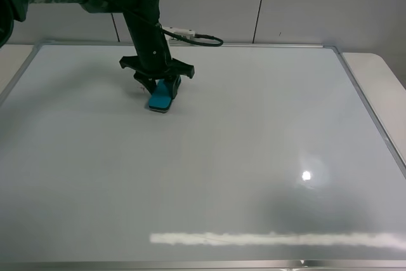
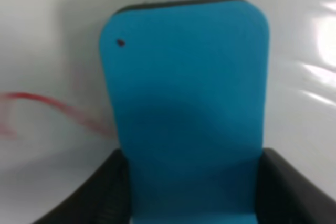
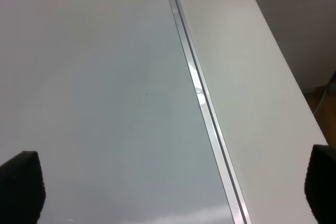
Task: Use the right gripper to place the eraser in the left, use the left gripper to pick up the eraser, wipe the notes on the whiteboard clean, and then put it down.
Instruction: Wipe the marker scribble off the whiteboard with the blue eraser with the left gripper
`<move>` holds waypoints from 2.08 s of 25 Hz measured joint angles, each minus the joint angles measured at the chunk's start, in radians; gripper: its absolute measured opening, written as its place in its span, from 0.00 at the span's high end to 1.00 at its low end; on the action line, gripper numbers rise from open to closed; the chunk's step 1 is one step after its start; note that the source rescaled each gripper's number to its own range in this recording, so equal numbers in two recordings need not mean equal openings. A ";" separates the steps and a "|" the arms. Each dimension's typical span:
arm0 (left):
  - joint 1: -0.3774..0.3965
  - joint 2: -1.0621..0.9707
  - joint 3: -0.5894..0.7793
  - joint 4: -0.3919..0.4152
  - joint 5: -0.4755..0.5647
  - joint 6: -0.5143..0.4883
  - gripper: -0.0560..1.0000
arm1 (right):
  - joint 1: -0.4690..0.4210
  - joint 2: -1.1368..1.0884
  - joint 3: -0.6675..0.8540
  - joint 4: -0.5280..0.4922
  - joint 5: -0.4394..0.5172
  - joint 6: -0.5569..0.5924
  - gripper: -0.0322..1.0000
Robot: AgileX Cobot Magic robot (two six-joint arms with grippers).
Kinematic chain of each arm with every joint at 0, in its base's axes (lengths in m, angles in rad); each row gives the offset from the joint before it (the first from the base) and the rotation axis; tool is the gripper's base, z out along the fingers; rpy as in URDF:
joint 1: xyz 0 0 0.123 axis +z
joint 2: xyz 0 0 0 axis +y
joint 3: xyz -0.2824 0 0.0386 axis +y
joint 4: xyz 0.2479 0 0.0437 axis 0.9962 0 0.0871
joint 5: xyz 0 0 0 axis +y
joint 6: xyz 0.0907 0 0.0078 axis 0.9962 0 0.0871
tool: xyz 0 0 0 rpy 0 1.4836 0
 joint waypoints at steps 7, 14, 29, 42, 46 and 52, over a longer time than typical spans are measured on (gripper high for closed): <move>0.151 0.022 -0.014 0.016 0.003 0.028 0.88 | 0.000 0.000 0.000 0.000 0.000 0.000 0.00; 0.284 0.022 -0.017 0.026 0.004 0.046 0.88 | 0.000 0.000 0.000 0.000 0.000 0.000 0.00; 0.083 0.025 -0.020 0.054 0.046 0.046 0.88 | 0.000 0.000 0.000 0.000 0.000 0.000 0.00; -0.127 0.030 -0.016 0.042 0.027 0.062 0.88 | 0.000 0.000 0.000 0.000 0.000 0.000 0.00; -0.093 0.030 -0.016 0.000 0.022 0.071 0.88 | 0.000 0.000 0.000 0.000 0.000 0.000 0.00; 0.056 0.030 -0.017 -0.015 -0.015 0.105 0.88 | 0.000 0.000 0.000 0.000 0.000 0.000 0.00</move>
